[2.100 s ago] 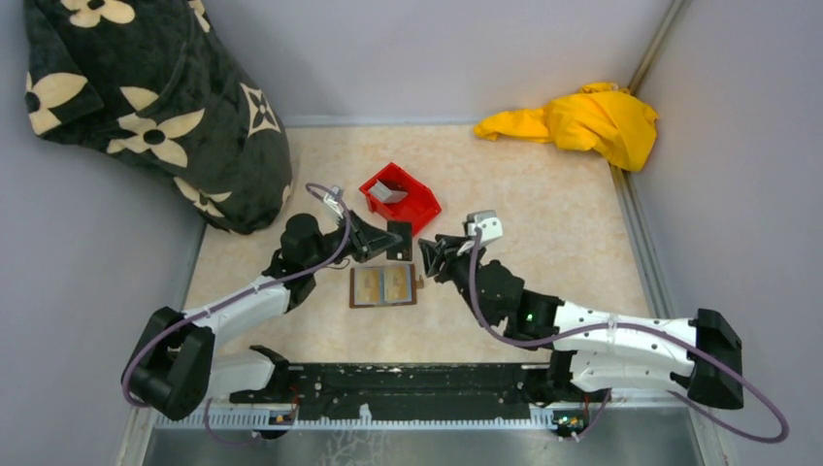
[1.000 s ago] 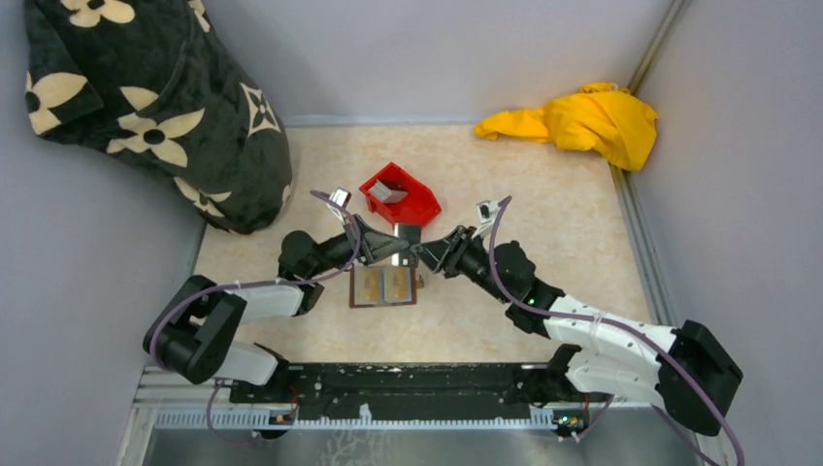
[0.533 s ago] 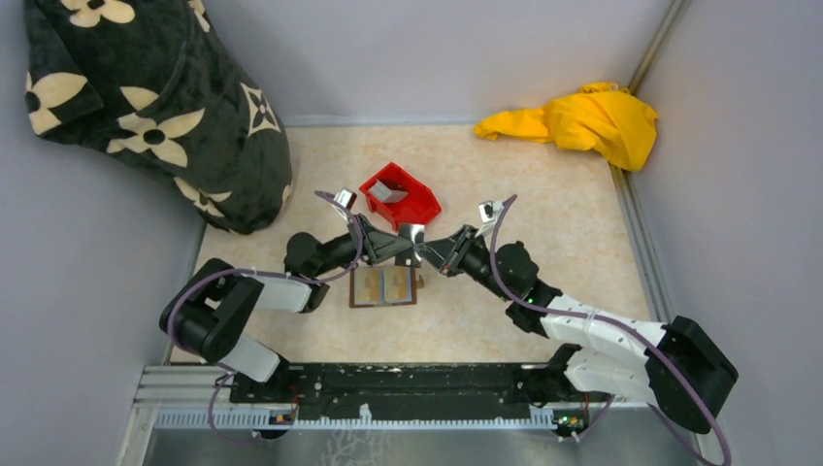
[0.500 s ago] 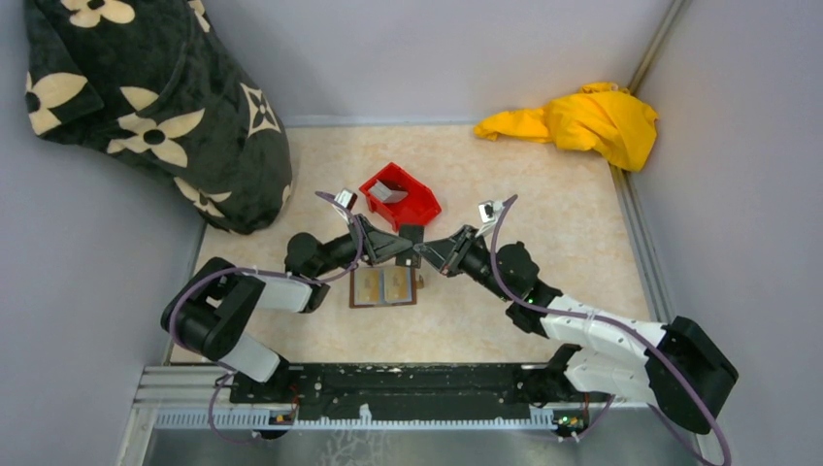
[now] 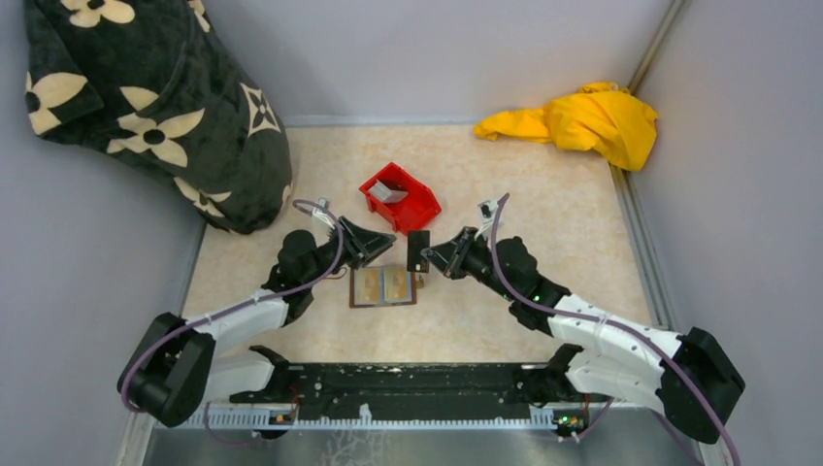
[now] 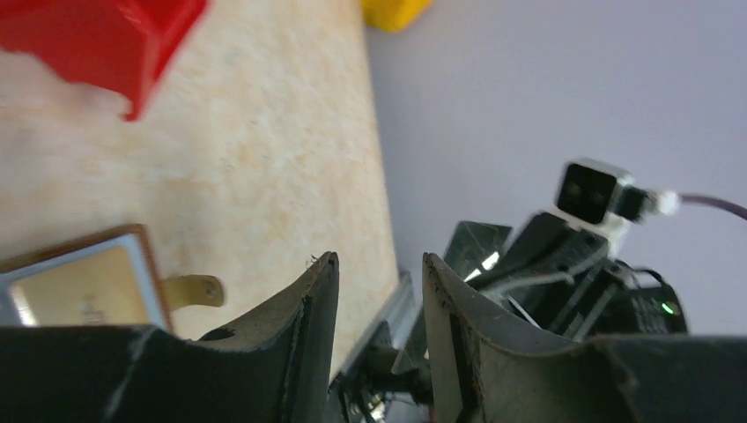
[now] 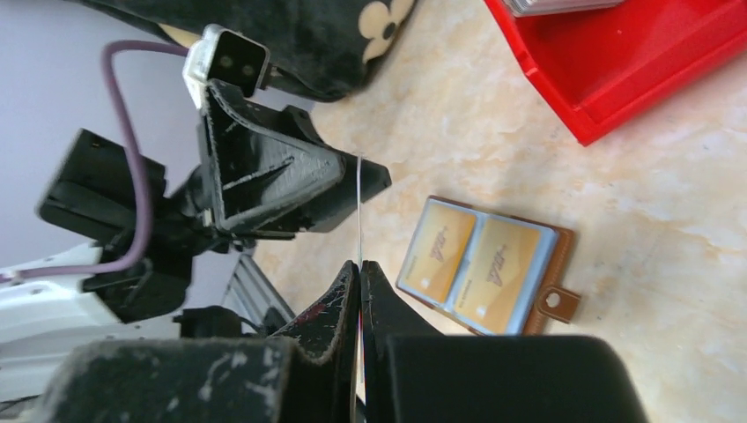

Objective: Put the credit cards into the card holder
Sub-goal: Pick up the credit card from the storage box, then turn over the credit card in the card holder.

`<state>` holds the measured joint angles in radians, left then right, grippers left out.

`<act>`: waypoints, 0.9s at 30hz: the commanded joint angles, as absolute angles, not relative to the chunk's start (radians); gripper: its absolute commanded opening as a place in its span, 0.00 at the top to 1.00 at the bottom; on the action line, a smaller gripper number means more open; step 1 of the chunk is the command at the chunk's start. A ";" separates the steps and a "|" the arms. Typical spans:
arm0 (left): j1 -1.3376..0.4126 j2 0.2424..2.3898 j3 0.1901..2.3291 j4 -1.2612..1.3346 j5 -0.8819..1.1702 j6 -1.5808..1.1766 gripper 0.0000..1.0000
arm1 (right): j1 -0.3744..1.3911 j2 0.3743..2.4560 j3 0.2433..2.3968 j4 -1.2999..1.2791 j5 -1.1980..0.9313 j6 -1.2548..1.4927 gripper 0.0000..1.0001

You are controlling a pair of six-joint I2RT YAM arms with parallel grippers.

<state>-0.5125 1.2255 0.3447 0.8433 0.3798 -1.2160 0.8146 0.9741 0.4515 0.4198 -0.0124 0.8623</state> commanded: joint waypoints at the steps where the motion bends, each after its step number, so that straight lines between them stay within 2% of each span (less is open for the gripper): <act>1: -0.508 1.128 0.399 0.393 0.145 -1.064 0.54 | 0.808 1.015 0.573 0.268 0.014 0.778 1.00; 5: -0.508 1.099 0.415 0.224 0.056 -1.009 0.58 | 0.820 1.109 0.643 0.178 0.019 0.747 1.00; 12: -0.508 1.083 0.381 0.108 -0.005 -0.971 0.69 | 0.843 1.249 0.699 0.131 0.030 0.735 1.00; 27: -0.509 1.113 0.324 0.089 -0.015 -0.951 0.74 | 0.846 1.361 0.715 0.130 0.012 0.746 1.00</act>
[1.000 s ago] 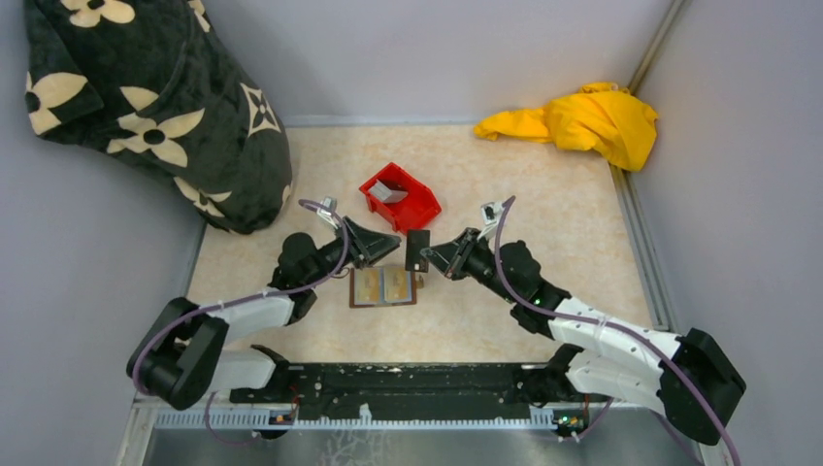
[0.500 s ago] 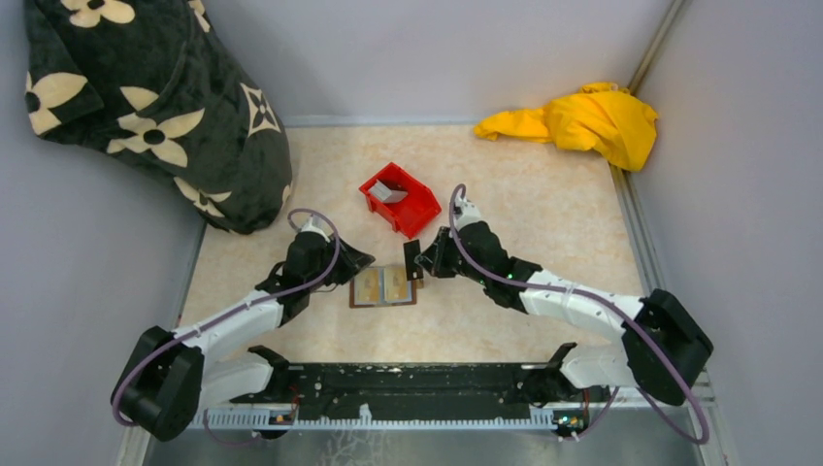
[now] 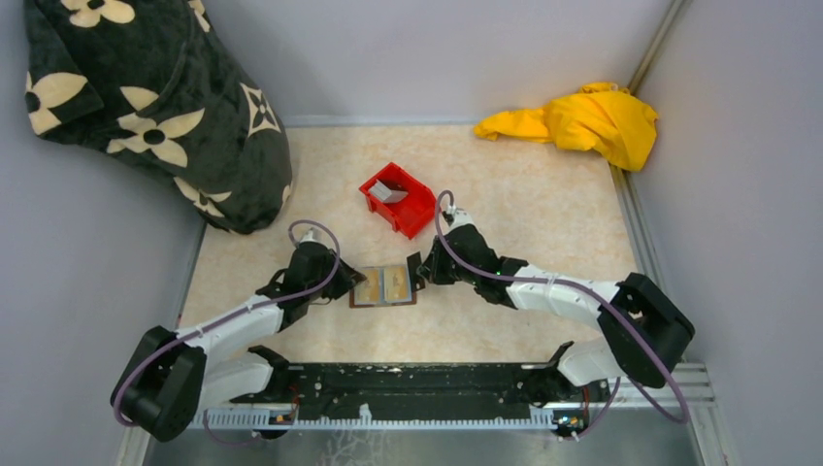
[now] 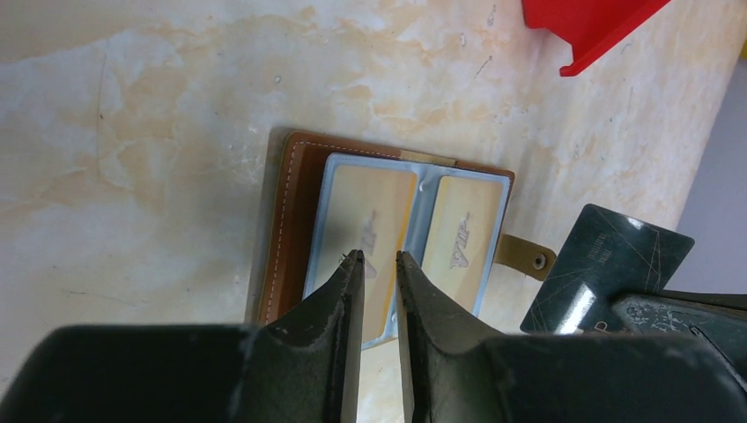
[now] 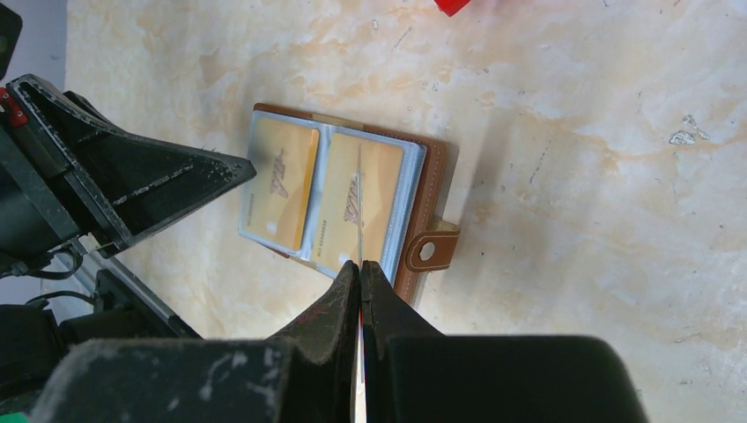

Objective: Put the credit cards into the card holder
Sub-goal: Turn over the credit card in the card holder.

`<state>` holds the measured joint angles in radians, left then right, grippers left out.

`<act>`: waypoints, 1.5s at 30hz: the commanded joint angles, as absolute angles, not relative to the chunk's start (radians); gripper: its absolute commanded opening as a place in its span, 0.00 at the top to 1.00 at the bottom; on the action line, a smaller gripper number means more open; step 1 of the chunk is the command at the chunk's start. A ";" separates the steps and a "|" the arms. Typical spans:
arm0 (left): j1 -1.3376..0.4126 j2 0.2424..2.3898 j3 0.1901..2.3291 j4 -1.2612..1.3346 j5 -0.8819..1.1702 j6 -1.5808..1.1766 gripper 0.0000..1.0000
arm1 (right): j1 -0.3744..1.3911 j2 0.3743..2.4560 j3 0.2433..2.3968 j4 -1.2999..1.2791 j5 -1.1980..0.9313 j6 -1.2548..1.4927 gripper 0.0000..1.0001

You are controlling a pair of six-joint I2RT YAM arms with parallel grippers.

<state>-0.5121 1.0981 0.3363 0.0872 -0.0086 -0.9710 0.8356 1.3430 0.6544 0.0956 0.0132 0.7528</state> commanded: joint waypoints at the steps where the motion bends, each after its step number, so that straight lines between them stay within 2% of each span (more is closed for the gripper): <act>1: -0.508 1.117 0.324 0.090 -0.014 -0.952 0.74 | 0.846 1.367 0.716 0.131 0.010 0.747 1.00; 45: -0.510 1.148 0.286 0.118 0.027 -0.972 0.82 | 0.847 1.496 0.682 0.238 0.026 0.814 1.00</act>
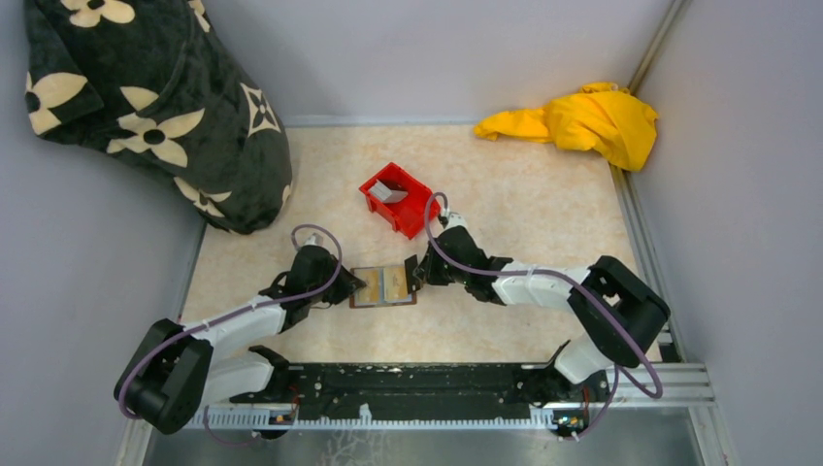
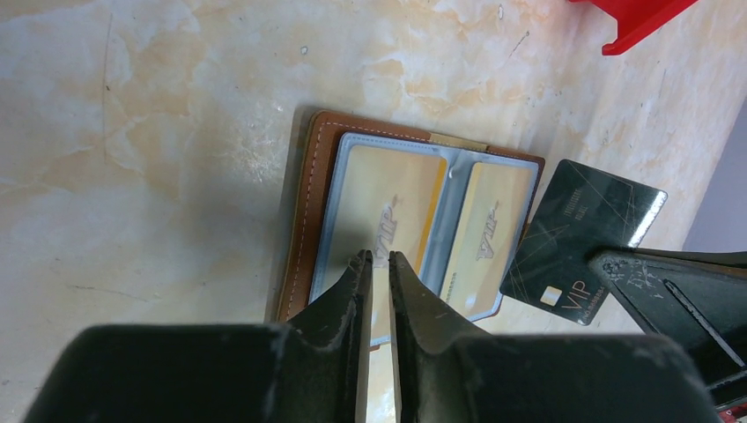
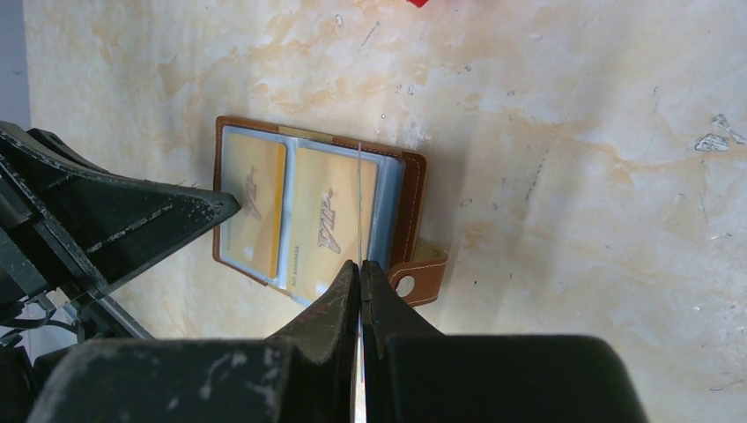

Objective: Put the credit cards into the card holder
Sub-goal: Turn over the credit card in the card holder.

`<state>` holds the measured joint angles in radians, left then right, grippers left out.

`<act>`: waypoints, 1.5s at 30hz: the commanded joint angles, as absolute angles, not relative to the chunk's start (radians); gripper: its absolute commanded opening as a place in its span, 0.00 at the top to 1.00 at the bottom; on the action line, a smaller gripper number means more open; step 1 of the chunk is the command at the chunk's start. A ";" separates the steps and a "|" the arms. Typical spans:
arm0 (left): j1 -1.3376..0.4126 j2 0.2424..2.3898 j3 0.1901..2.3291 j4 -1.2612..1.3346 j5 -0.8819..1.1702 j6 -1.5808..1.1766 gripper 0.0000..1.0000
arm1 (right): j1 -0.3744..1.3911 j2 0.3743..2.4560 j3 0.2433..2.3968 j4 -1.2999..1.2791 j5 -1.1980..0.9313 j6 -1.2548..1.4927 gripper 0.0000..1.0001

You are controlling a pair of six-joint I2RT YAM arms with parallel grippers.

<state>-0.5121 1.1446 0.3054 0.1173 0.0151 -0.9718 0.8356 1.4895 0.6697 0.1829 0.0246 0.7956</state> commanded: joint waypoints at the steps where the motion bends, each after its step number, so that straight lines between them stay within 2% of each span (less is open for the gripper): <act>1: -0.509 1.145 0.286 0.117 0.028 -0.972 0.82 | 0.846 1.492 0.679 0.237 0.029 0.814 1.00; 13: -0.509 1.150 0.281 0.121 0.029 -0.974 0.83 | 0.846 1.434 0.666 0.209 0.062 0.811 1.00; 45: -0.533 1.166 0.286 0.129 0.027 -0.989 0.85 | 0.850 1.498 0.629 0.285 0.003 0.879 1.00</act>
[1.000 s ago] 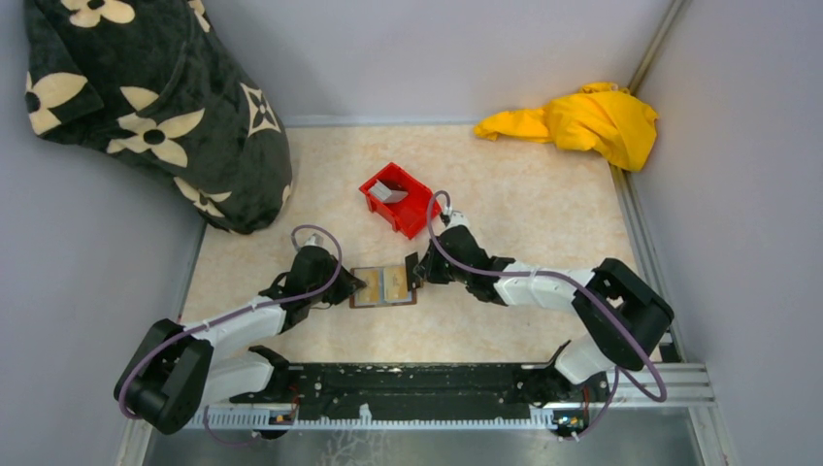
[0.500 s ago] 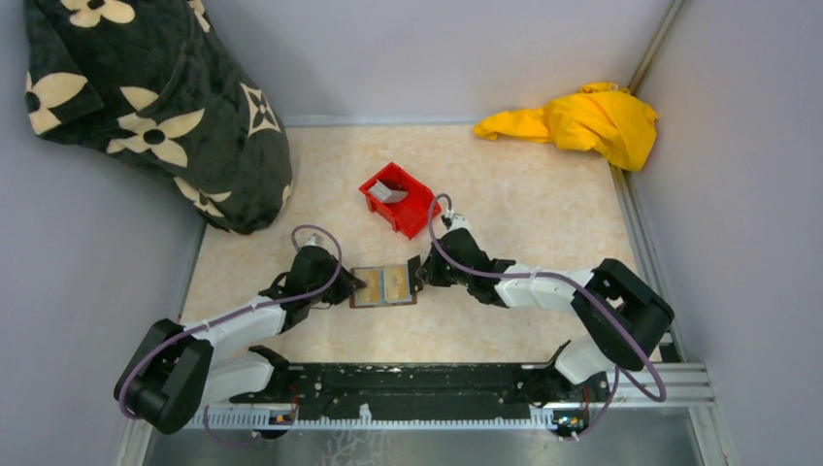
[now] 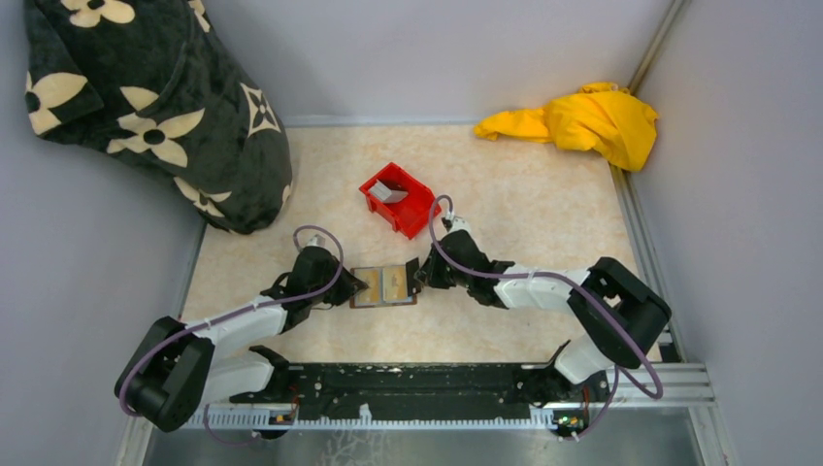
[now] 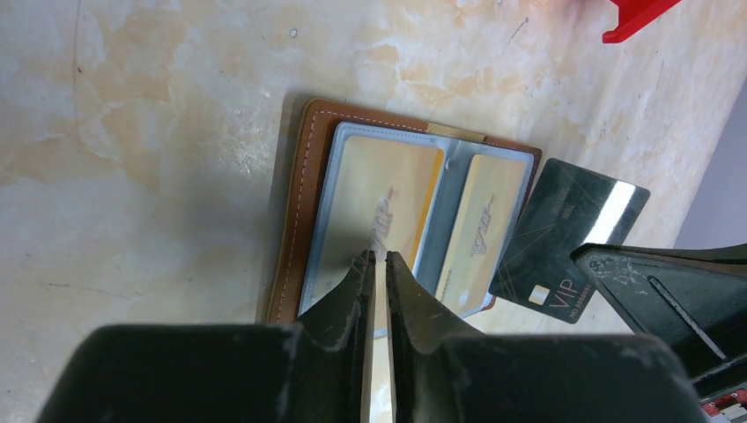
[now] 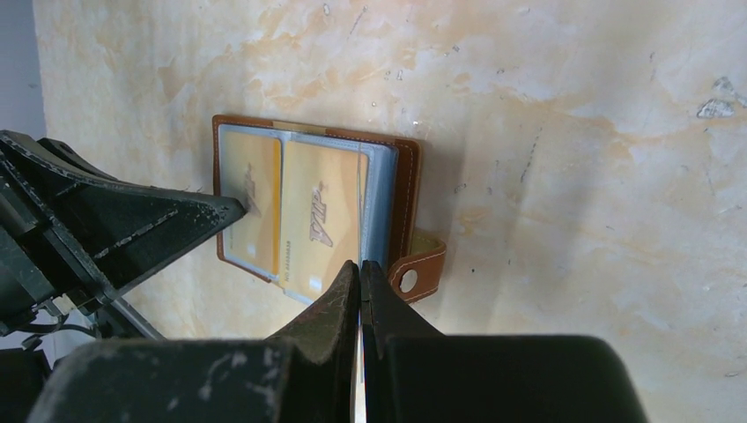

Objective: Put the credit cards into the card holder
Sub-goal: Turn over the credit card in the card holder.

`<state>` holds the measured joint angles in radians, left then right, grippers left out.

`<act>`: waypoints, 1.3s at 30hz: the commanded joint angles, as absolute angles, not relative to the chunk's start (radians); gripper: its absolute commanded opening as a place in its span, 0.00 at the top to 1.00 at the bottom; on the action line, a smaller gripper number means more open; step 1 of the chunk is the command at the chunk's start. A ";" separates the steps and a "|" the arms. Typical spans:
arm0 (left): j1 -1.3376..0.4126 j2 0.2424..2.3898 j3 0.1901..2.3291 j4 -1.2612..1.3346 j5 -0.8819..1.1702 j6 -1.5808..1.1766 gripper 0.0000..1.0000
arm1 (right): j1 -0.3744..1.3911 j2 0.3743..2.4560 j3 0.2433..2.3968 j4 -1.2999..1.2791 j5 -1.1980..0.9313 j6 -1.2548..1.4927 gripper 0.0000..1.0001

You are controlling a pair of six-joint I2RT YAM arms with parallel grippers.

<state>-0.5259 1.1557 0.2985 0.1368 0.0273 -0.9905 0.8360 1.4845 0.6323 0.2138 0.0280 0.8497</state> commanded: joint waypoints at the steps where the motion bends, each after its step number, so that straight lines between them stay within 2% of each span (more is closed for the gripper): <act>1: -0.532 1.166 0.285 0.127 0.027 -0.989 0.85 | 0.849 1.500 0.630 0.290 0.000 0.885 1.00; 13: -0.536 1.161 0.272 0.126 0.023 -0.990 0.86 | 0.850 1.504 0.592 0.364 -0.021 0.950 1.00; 25: -0.535 1.165 0.274 0.127 0.023 -0.988 0.86 | 0.850 1.433 0.587 0.270 0.085 0.907 1.00; 39: -0.538 1.175 0.282 0.130 0.026 -0.989 0.86 | 0.851 1.453 0.588 0.263 0.074 0.895 1.00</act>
<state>-0.5323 1.1603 0.2920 0.1501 0.0273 -0.9943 0.8375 1.4593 0.5808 0.2386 0.0666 0.9100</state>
